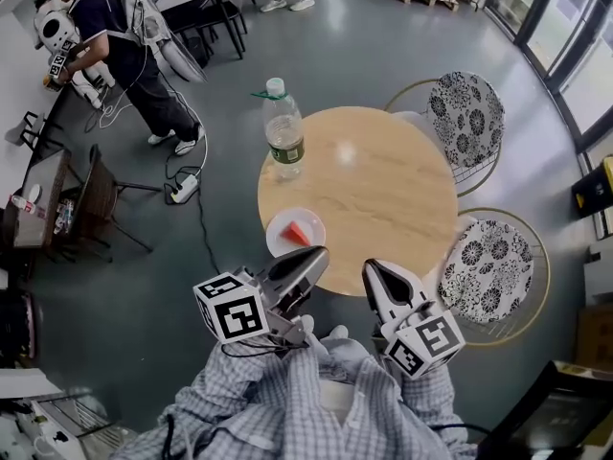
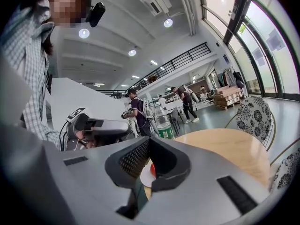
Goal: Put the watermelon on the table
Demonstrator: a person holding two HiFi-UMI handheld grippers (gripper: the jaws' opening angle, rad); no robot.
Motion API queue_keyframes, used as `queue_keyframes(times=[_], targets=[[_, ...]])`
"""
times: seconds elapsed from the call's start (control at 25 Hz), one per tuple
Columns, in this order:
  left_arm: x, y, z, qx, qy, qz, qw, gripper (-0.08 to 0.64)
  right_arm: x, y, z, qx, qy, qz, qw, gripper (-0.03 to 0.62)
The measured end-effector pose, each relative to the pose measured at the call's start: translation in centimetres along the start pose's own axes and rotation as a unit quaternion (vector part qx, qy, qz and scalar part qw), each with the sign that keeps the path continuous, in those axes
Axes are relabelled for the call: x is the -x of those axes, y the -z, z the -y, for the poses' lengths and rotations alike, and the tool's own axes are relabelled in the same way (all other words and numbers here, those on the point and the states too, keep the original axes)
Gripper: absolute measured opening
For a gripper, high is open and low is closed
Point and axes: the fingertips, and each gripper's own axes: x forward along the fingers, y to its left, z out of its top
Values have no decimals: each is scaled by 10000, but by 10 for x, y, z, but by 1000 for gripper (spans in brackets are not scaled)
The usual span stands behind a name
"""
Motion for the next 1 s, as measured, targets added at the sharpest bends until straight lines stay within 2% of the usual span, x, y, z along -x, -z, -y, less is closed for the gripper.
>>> queue_keyframes(times=[0.16, 0.56, 1.0], targets=[[-4, -15, 7, -269, 113, -23, 9996, 8, 1, -17, 4, -51, 93, 244, 9996, 8], [-3, -36, 11, -409, 291, 37, 9987, 8, 3, -55, 14, -257, 198, 791, 9963, 8], [6, -42, 5, -368, 356, 86, 9987, 8, -8, -55, 1, -353, 122, 841, 9958, 8]])
